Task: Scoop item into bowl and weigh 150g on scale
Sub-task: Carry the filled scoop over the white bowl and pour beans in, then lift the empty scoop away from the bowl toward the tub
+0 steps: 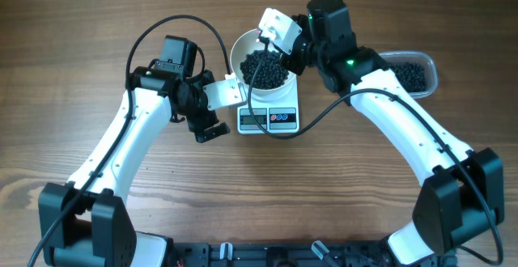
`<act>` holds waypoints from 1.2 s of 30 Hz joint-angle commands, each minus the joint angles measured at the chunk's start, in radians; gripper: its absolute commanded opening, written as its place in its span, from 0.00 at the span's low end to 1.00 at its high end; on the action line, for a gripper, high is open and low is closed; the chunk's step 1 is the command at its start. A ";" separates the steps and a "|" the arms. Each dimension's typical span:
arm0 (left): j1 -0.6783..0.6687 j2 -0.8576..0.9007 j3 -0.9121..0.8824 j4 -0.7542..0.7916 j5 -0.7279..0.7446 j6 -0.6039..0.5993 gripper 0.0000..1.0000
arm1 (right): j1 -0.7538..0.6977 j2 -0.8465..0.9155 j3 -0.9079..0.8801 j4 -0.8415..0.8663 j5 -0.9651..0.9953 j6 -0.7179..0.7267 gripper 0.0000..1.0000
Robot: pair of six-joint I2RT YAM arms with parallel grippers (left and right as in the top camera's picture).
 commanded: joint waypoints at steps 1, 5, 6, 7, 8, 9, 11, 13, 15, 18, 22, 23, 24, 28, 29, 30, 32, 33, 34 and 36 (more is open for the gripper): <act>-0.005 -0.003 0.009 0.000 0.013 0.019 1.00 | -0.027 -0.015 0.009 0.010 -0.079 0.137 0.04; -0.005 -0.003 0.009 0.000 0.013 0.019 1.00 | -0.097 -0.015 0.009 0.011 -0.171 0.354 0.04; -0.005 -0.003 0.009 0.000 0.013 0.019 1.00 | -0.121 -0.015 0.009 0.011 -0.235 0.406 0.04; -0.005 -0.003 0.009 0.000 0.013 0.019 1.00 | -0.149 -0.015 0.009 0.013 -0.289 0.455 0.04; -0.005 -0.003 0.009 0.000 0.013 0.019 1.00 | -0.174 -0.015 0.009 0.015 -0.330 0.502 0.05; -0.005 -0.003 0.009 0.000 0.013 0.019 1.00 | -0.203 -0.015 0.009 0.018 -0.366 0.552 0.04; -0.005 -0.003 0.009 0.000 0.013 0.019 1.00 | -0.259 -0.015 0.009 0.026 -0.451 0.682 0.04; -0.005 -0.003 0.009 0.000 0.013 0.019 1.00 | -0.311 -0.015 0.009 0.033 -0.527 0.796 0.04; -0.005 -0.003 0.009 0.000 0.013 0.019 1.00 | -0.379 -0.015 0.009 0.033 -0.562 0.872 0.04; -0.005 -0.003 0.009 0.000 0.013 0.019 1.00 | -0.449 -0.015 0.009 0.028 -0.561 0.879 0.04; -0.005 -0.003 0.009 0.000 0.013 0.019 1.00 | -0.517 -0.015 0.009 0.021 -0.558 0.879 0.04; -0.005 -0.003 0.009 0.000 0.013 0.019 1.00 | -0.531 -0.015 0.009 0.008 -0.558 0.879 0.04; -0.005 -0.003 0.009 0.000 0.013 0.019 1.00 | -0.541 -0.015 0.008 -0.004 -0.557 0.878 0.04; -0.005 -0.003 0.009 0.000 0.013 0.019 1.00 | -0.562 -0.015 0.008 -0.077 -0.491 0.871 0.04; -0.005 -0.003 0.009 0.000 0.013 0.019 1.00 | -0.562 -0.015 0.008 -0.101 -0.452 0.871 0.04; -0.005 -0.003 0.009 0.000 0.013 0.019 1.00 | -0.562 -0.014 0.006 -0.114 -0.428 0.871 0.04; -0.005 -0.003 0.009 0.000 0.013 0.019 1.00 | -0.562 -0.012 0.004 -0.139 -0.387 0.871 0.04; -0.005 -0.003 0.009 0.000 0.013 0.019 1.00 | -0.562 -0.010 0.004 -0.143 -0.360 0.871 0.04; -0.005 -0.003 0.009 0.000 0.013 0.019 1.00 | -0.562 -0.004 0.004 -0.140 -0.305 0.869 0.04; -0.005 -0.003 0.009 0.000 0.013 0.019 1.00 | -0.563 0.005 0.004 -0.121 -0.241 0.849 0.05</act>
